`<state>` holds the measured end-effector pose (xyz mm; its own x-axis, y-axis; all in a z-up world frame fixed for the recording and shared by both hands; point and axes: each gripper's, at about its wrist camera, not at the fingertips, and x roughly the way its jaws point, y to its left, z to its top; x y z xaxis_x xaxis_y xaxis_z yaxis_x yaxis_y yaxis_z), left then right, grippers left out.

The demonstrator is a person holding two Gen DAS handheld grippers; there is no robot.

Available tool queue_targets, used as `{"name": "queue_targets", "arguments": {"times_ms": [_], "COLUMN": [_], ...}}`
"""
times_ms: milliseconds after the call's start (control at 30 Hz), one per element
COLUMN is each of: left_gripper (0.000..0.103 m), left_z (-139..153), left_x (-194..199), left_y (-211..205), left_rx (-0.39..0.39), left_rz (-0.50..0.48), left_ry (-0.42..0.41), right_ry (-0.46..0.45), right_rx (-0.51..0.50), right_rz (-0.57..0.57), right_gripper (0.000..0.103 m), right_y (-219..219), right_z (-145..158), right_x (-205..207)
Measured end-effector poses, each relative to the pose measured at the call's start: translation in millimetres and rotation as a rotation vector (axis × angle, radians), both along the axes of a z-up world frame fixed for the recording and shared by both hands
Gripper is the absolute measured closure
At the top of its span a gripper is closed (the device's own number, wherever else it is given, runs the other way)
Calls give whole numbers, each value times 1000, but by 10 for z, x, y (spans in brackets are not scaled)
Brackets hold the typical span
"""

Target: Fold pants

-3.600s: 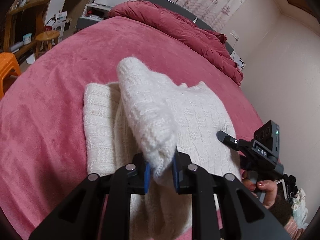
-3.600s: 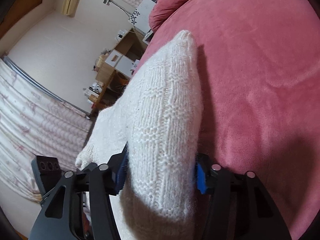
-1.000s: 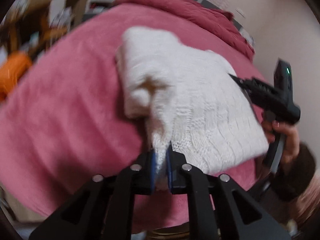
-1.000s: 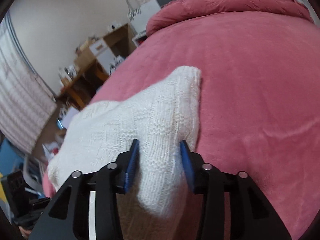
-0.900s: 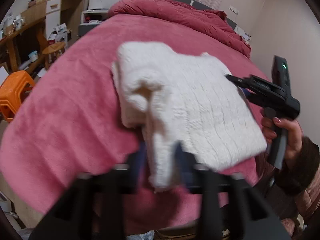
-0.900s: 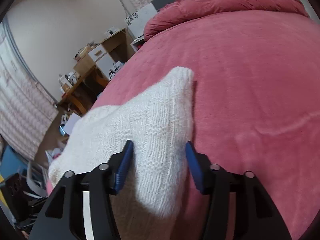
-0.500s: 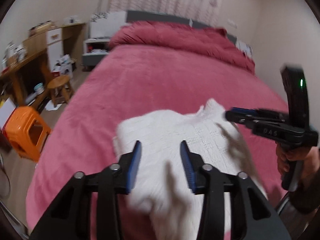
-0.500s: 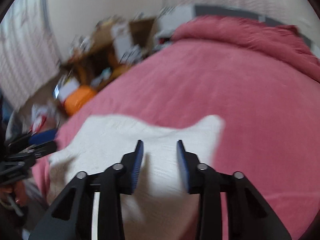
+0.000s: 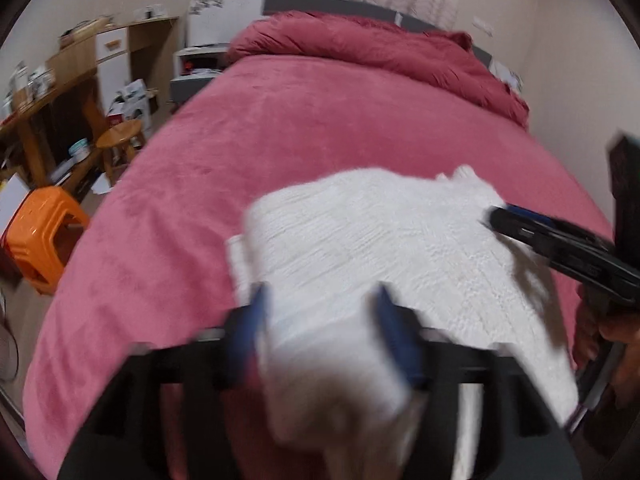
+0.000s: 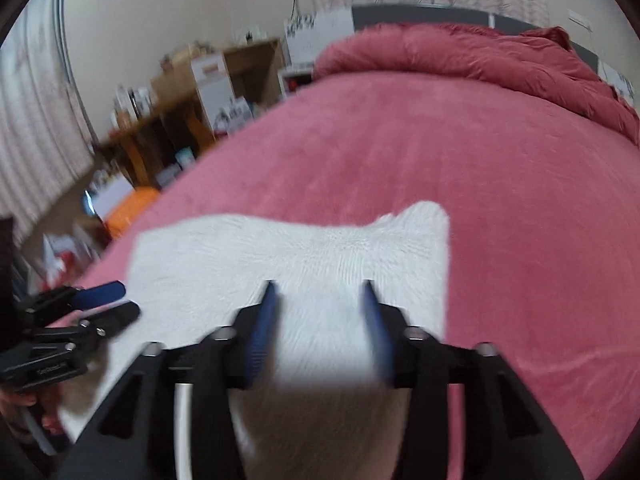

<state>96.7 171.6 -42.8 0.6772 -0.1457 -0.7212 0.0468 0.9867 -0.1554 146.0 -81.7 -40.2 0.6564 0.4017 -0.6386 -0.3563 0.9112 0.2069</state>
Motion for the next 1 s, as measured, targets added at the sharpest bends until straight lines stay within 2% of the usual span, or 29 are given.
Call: {"name": "queue_targets", "arguments": {"times_ms": [67,133,200,233,300,400,500,600,733,1000], "left_gripper": [20,18,13,12,10,9,8,8,7,7], "left_z": [-2,-28,-102,-160,-255,-410,-499,-544,-590,-567], "left_x": [-138,-207,-238,-258,-285,-288,-251,-216,-193,-162], "left_y": [158,322,440,520,582,630,552,441,357,219], "left_rx": [-55,-164,-260,-333,-422,-515,-506,-479,-476,-455], "left_rz": [22,32,48,54,62,70,44,21,12,-35], "left_ry": [-14,4,41,74,107,170,203,218,228,221], "right_ry": [12,46,93,131,191,291,343,395,419,399], "right_rx": [48,46,79,103,149,296,406,450,517,519], "right_rz": [8,-6,-5,-4,-15,16,52,76,78,110], "right_gripper": [33,33,33,32,26,21,21,21,21,21], "right_y": [-171,-270,-416,-488,-656,-845,-846,-769,-752,-647], "right_z": [61,75,32,-15,-104,-298,-479,-659,-772,-792], "right_x": [-173,-273,-322,-327,-372,-315,-257,-237,-256,-251]}}
